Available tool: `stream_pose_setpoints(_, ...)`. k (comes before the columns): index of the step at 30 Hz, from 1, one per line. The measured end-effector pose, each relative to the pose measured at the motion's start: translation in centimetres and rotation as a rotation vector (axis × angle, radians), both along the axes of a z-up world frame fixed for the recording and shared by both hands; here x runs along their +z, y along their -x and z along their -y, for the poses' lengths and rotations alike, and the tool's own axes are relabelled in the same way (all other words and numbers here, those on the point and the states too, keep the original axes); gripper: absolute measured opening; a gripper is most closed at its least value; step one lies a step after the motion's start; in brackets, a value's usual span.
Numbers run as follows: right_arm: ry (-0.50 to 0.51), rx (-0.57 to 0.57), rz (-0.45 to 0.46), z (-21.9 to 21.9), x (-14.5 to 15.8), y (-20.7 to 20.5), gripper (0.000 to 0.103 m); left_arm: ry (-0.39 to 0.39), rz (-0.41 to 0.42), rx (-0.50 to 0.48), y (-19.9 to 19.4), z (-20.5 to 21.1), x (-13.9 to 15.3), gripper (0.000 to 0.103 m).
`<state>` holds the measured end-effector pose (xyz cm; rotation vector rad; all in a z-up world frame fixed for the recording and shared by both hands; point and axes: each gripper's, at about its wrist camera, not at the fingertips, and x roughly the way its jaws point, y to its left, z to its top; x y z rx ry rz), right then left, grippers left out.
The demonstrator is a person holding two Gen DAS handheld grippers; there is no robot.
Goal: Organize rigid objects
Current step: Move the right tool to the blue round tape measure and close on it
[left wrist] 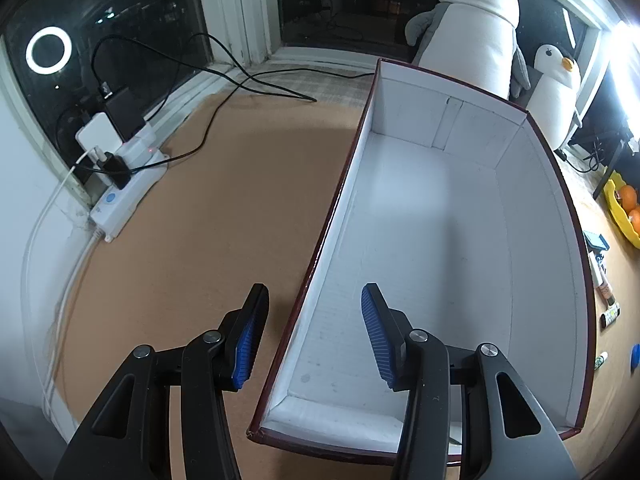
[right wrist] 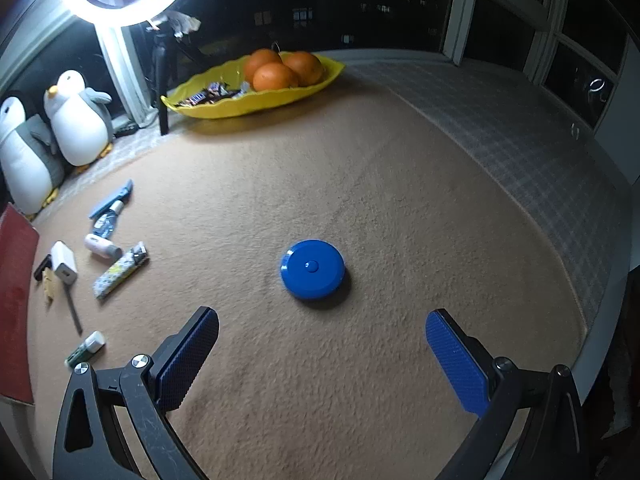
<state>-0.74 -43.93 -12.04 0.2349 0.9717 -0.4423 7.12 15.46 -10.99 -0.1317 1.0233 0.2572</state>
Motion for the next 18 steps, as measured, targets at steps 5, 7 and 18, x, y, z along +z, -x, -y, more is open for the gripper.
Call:
stream_pose_setpoints(5,-0.011,-0.005,-0.042,1.4,-1.7,-1.9,0.101,0.000,-0.002,0.008,0.0,-0.1,-0.3,0.047)
stream_pose_setpoints(7,-0.014,-0.003,-0.052,1.8,-2.2,-2.6,0.099,0.002,-0.005,0.013,0.0,-0.1,-0.5,0.047)
stream_pose_setpoints(18,-0.024,0.027,-0.134,2.6,-4.8,-4.8,0.078,0.003,-0.011,0.024,0.1,0.1,-1.0,0.038)
